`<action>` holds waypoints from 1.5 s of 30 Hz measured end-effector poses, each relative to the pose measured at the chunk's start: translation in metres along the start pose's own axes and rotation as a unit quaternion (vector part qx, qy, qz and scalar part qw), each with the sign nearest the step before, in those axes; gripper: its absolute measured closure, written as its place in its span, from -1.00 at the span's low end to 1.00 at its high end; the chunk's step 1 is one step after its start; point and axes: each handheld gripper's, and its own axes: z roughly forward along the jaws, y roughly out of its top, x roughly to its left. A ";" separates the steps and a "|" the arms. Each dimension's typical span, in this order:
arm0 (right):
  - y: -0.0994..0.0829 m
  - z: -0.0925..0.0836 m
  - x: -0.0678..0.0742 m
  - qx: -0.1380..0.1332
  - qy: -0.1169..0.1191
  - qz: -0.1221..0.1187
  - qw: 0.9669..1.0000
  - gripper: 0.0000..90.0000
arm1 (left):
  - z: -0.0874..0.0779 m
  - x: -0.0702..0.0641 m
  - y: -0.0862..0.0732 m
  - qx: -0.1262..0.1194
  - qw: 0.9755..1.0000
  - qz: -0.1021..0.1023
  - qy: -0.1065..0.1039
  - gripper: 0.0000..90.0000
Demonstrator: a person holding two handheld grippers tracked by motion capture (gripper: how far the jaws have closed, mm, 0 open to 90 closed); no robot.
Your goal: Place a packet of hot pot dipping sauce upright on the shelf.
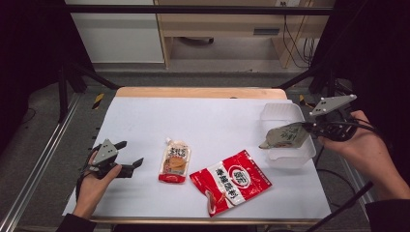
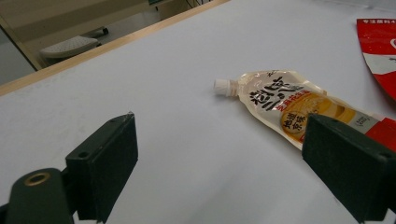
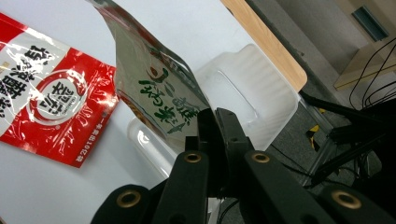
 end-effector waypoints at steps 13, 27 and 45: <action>-0.019 0.010 -0.006 0.021 0.008 0.008 1.000 1.00 | -0.001 -0.001 0.000 0.003 1.000 0.007 0.001 -0.77; -0.027 0.021 -0.011 0.045 0.021 0.007 0.999 1.00 | -0.002 0.000 -0.001 0.004 1.000 0.008 0.001 -0.77; -0.037 0.032 -0.015 0.045 0.033 0.017 0.998 1.00 | -0.001 -0.001 -0.001 0.008 1.000 0.009 0.002 -0.77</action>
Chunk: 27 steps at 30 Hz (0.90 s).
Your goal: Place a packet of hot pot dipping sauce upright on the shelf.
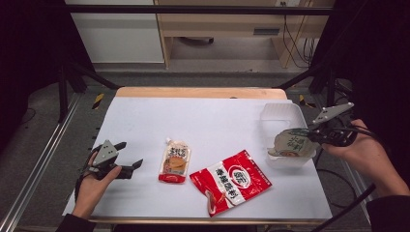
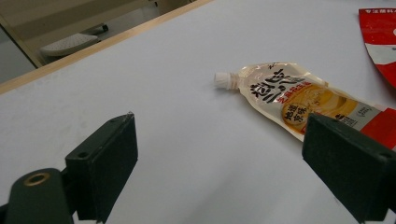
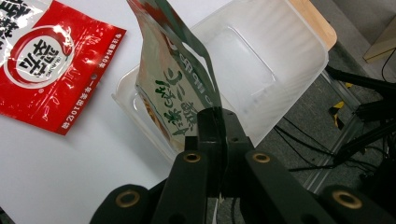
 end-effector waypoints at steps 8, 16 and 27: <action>0.001 -0.003 -0.001 0.004 0.005 -0.010 1.000 1.00 | 0.001 -0.001 0.000 0.004 1.000 0.003 0.000 -0.77; 0.004 0.017 0.005 0.028 0.012 -0.024 0.999 0.99 | 0.001 -0.002 0.000 0.004 1.000 0.002 -0.001 -0.77; -0.005 0.027 0.004 0.018 0.019 0.003 1.000 0.88 | 0.002 -0.002 0.000 0.007 1.000 0.004 -0.001 -0.77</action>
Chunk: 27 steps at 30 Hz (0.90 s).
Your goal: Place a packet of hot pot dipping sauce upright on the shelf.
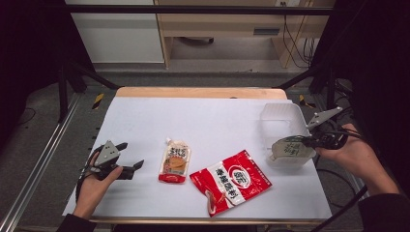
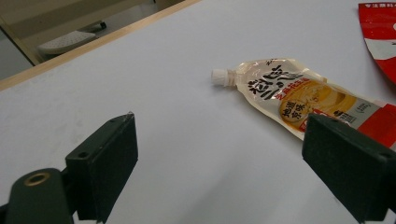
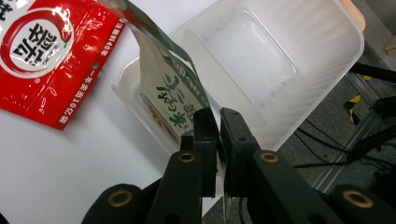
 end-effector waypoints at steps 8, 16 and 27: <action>-0.002 0.001 0.000 -0.009 -0.017 0.020 1.000 0.33 | -0.001 0.001 -0.001 0.001 1.000 -0.003 0.002 -0.77; 0.010 -0.015 0.011 -0.051 -0.049 0.023 0.997 -0.35 | 0.000 0.000 -0.001 0.006 1.000 -0.001 0.001 -0.77; 0.043 -0.040 0.062 -0.123 -0.073 0.016 0.990 -0.62 | 0.001 -0.003 0.000 0.023 1.000 0.001 0.004 -0.77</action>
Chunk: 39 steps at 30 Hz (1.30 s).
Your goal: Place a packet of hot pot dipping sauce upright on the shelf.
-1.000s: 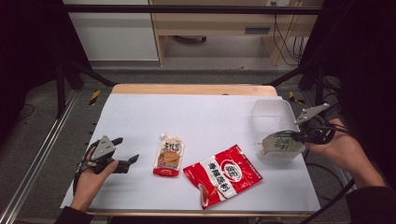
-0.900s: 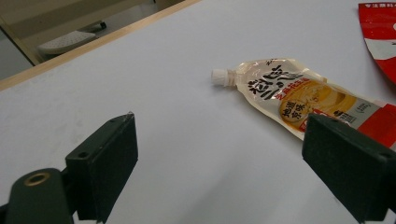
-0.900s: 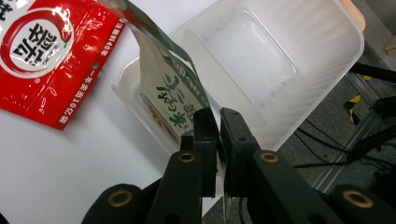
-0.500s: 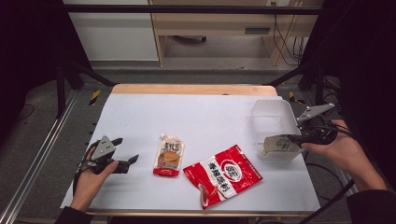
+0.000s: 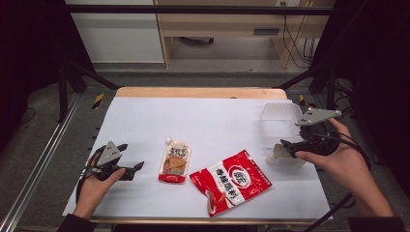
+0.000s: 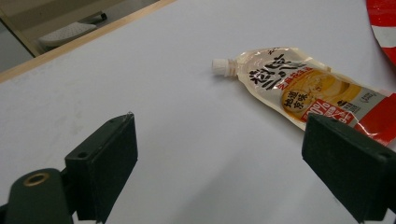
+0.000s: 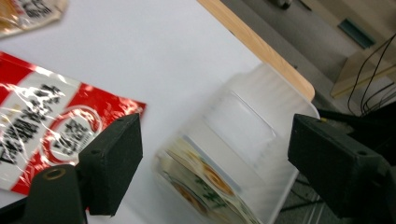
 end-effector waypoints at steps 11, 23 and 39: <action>0.045 0.014 0.062 -0.053 0.003 0.013 0.998 -0.62 | 0.001 -0.001 0.000 0.003 1.000 -0.001 0.002 -0.78; 0.077 0.067 0.101 -0.063 0.033 0.025 0.997 -0.66 | 0.002 -0.003 0.000 0.006 1.000 0.005 0.003 -0.78; 0.111 0.110 0.142 -0.061 0.082 0.009 0.995 -0.44 | 0.001 0.002 -0.002 0.007 1.000 -0.002 0.018 -0.79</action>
